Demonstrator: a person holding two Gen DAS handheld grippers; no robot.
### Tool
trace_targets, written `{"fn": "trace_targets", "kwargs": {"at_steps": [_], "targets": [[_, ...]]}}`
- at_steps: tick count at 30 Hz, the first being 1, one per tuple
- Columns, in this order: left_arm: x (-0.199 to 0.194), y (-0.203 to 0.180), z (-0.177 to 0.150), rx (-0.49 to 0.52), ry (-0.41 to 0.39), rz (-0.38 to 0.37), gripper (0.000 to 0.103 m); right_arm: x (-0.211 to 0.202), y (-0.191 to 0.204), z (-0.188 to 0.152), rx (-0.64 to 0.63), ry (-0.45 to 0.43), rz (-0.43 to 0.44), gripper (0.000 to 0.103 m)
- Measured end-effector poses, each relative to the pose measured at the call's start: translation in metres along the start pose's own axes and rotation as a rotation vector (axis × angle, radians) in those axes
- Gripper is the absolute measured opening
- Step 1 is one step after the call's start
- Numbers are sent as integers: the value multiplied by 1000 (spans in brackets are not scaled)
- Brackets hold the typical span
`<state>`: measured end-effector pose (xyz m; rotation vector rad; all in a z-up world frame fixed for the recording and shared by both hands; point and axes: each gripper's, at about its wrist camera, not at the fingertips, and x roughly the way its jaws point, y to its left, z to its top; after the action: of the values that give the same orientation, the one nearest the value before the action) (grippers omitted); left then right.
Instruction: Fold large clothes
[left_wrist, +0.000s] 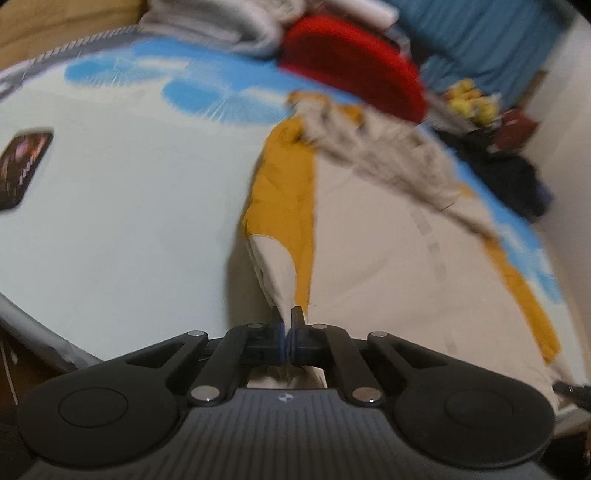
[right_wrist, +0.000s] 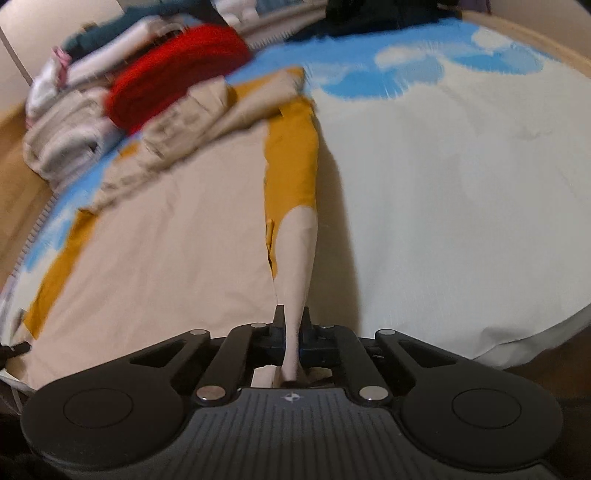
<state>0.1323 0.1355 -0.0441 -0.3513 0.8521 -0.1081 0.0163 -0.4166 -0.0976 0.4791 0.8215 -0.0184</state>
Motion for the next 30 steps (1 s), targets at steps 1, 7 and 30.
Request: {"fn": "trace_targets", "kwargs": {"at_steps": [1,7,30], "targets": [[-13,-2,-1,10,-16,-22,3,-11,0,1,1,-17,22,4],[-97,-15,-23,44,-67,-125,2,-98,-5,-11,41,-96,126,3],[-14,-45,182,-27,-80,-86,3,-40,24,195,68,-228,63,3]]}}
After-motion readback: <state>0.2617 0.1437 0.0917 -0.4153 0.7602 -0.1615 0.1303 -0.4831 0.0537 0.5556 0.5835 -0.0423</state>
